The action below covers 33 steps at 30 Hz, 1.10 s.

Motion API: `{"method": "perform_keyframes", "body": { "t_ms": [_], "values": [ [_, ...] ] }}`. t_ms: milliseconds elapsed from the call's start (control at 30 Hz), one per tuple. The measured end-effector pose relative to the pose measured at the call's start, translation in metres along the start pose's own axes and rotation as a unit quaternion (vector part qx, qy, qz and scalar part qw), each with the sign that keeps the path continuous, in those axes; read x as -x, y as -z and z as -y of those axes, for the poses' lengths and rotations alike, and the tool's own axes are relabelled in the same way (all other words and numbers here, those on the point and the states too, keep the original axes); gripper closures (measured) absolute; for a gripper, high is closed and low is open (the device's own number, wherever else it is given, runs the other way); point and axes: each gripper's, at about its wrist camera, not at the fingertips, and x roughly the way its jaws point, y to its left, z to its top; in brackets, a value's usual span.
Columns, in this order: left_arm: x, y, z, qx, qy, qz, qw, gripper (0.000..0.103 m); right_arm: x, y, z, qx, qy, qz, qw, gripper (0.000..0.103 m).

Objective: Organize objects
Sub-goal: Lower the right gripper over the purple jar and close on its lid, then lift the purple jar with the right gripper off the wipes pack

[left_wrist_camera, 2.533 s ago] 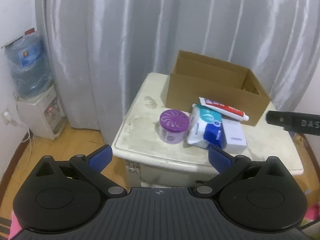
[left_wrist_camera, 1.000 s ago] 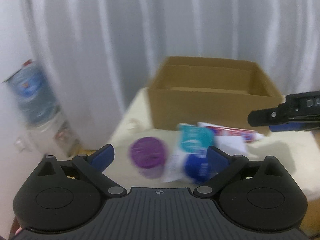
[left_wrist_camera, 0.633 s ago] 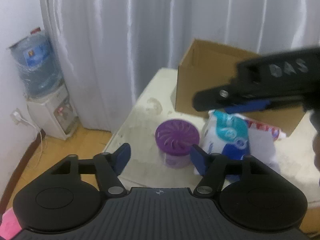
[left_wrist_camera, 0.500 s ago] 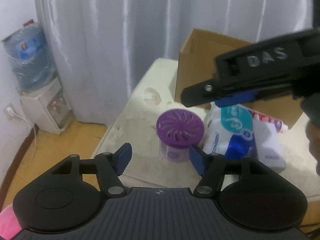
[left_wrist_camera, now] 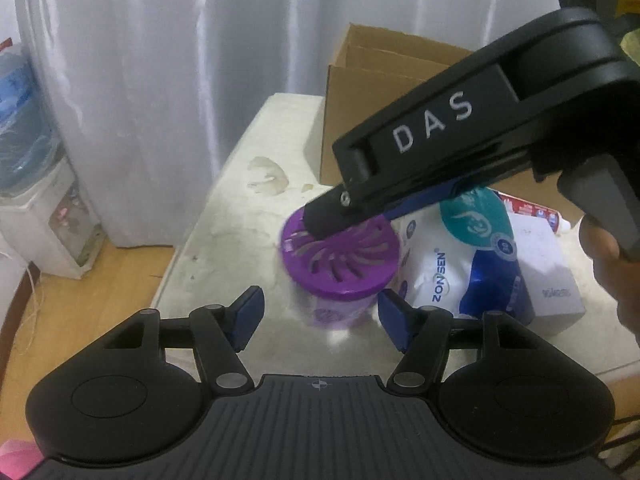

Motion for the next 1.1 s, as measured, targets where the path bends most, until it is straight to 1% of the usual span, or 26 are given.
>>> {"method": "perform_keyframes", "body": {
  "t_ms": [67, 167, 333, 433, 633, 767, 867, 1000, 1100],
  "values": [
    [0.000, 0.000, 0.000, 0.001, 0.004, 0.001, 1.0000, 0.046, -0.005, 0.001, 0.002, -0.011, -0.008, -0.013, 1.000, 0.058],
    [0.002, 0.001, 0.000, 0.003, 0.001, 0.004, 1.0000, 0.046, -0.006, 0.003, 0.000, -0.009, -0.005, -0.012, 1.000, 0.059],
    [0.014, 0.000, 0.000, 0.011, -0.010, 0.015, 0.9998, 0.047, 0.001, 0.002, -0.005, -0.005, -0.012, -0.004, 1.000, 0.059],
    [0.026, -0.003, 0.006, 0.008, -0.022, 0.027, 0.9994, 0.046, 0.014, 0.003, -0.010, 0.006, -0.017, 0.009, 1.000, 0.059],
    [0.057, -0.016, 0.030, -0.001, -0.028, 0.063, 0.9976, 0.046, 0.060, 0.007, -0.008, 0.002, -0.027, 0.048, 0.998, 0.059],
    [0.072, -0.025, 0.057, -0.017, -0.016, 0.094, 0.9953, 0.046, 0.097, 0.013, 0.005, -0.005, -0.018, 0.078, 0.997, 0.059],
    [0.071, -0.026, 0.077, -0.032, -0.002, 0.108, 0.9937, 0.046, 0.114, 0.019, 0.018, -0.010, 0.000, 0.092, 0.996, 0.059],
    [0.059, -0.025, 0.101, -0.055, 0.008, 0.111, 0.9923, 0.046, 0.120, 0.029, 0.035, -0.015, 0.027, 0.100, 0.994, 0.059],
    [0.048, -0.023, 0.111, -0.073, 0.004, 0.102, 0.9921, 0.046, 0.115, 0.033, 0.046, -0.028, 0.030, 0.098, 0.994, 0.059]
  ]
}}
